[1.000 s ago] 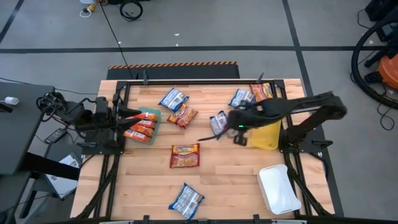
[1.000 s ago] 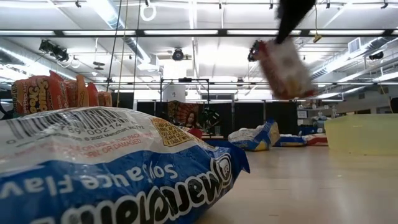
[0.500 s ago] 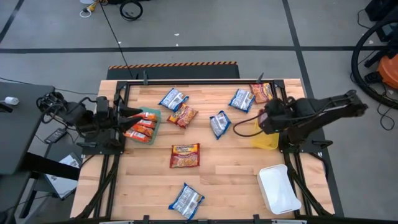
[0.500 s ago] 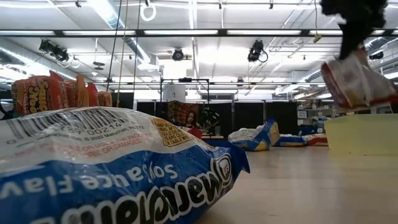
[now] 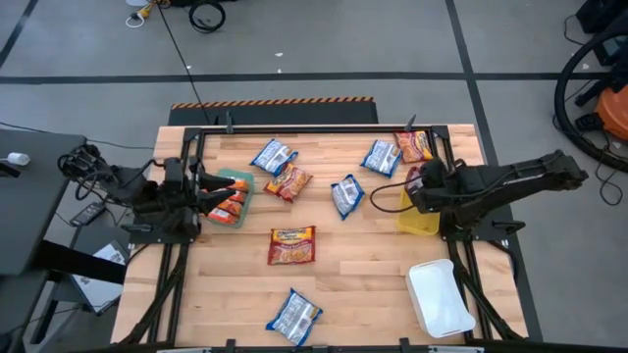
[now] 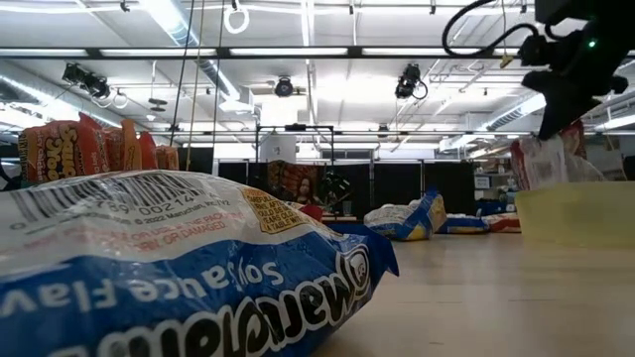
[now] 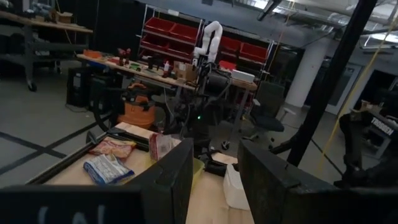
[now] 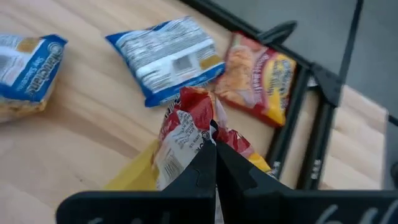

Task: Sort Maruchan noodles
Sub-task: Put the red noodle pack into the yellow bin

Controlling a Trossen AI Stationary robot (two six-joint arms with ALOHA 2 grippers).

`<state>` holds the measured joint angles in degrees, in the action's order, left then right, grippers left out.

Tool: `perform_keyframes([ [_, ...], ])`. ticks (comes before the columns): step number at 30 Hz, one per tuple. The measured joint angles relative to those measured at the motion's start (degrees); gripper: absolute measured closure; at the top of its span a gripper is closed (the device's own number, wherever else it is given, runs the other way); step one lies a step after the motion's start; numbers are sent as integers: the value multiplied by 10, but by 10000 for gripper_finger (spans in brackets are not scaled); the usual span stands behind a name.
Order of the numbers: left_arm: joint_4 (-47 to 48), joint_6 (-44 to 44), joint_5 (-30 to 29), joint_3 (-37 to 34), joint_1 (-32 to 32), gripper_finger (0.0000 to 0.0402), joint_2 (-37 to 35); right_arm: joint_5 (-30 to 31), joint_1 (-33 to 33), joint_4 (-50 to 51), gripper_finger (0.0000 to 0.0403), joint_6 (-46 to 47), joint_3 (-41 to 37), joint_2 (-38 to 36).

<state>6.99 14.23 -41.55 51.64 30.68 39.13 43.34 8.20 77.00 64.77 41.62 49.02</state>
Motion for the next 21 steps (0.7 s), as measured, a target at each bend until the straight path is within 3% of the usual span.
perform_keyframes([
  [5,1,34,4,0,0,269,25,-6,-22,-30,396,32,-20,21],
  [14,1,77,18,0,0,269,72,106,-63,-38,392,4,-34,31],
  [21,68,163,84,0,0,269,85,75,-73,-68,384,4,-51,40],
])
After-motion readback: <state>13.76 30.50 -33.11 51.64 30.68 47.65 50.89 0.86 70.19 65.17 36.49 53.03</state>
